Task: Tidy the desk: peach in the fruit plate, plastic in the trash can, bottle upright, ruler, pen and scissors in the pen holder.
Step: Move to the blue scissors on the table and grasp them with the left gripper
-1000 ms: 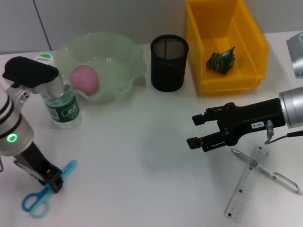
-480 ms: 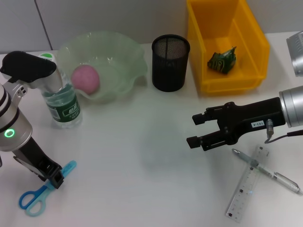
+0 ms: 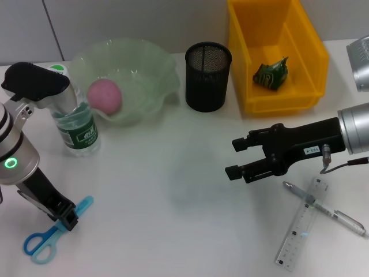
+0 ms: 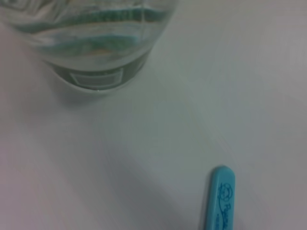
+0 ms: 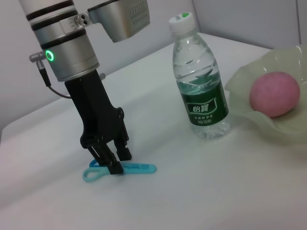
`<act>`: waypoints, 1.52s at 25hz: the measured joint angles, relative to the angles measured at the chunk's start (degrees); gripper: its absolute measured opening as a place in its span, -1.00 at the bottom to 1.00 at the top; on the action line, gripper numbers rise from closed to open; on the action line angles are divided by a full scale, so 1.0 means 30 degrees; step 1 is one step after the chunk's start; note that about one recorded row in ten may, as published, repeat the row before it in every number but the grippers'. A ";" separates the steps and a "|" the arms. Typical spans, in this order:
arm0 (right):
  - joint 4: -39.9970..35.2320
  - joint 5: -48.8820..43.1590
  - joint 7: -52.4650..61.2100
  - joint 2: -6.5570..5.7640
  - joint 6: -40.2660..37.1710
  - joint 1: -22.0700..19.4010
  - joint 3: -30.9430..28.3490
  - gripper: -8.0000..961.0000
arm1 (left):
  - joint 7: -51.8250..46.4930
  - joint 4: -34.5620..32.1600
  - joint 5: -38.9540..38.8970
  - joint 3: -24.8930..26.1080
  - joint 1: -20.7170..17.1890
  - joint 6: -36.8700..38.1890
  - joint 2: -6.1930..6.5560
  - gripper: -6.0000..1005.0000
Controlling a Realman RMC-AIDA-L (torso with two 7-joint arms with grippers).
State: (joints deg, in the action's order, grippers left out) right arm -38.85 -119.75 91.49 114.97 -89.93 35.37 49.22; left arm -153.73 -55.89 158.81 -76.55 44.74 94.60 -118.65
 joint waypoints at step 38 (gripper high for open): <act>0.0062 -0.0015 0.0029 -0.0006 0.0243 0.0016 0.0001 0.74 | 0.0731 0.0178 -0.0055 -0.0179 0.0085 -0.0100 -0.0031 -0.24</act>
State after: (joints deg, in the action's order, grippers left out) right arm -38.67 -119.80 91.58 114.96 -89.20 35.42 49.22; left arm -151.54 -55.36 158.64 -77.09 44.99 94.30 -118.74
